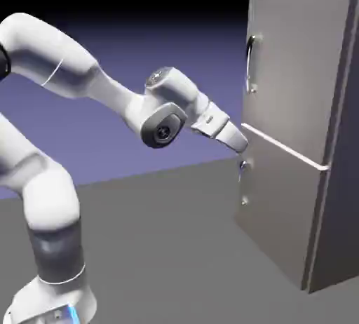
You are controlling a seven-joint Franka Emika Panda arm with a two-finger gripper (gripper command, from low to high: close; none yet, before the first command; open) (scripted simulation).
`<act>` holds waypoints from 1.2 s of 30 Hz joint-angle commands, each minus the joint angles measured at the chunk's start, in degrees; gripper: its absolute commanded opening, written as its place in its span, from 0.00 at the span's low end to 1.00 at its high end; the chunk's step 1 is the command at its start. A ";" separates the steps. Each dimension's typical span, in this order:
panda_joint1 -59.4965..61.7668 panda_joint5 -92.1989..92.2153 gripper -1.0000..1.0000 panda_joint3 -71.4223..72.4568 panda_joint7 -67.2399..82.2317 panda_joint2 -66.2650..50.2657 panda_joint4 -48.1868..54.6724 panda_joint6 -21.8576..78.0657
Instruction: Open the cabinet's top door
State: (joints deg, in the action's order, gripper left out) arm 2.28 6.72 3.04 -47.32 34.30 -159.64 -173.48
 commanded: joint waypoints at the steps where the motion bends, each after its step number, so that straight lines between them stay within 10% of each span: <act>1: 1.10 2.50 0.50 1.13 -1.81 0.61 0.50 0.19; 36: 39.60 89.72 0.50 40.62 -64.93 21.89 18.16 6.97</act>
State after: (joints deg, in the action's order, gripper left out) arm 41.87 96.44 43.66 -112.25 56.19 -141.48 -166.51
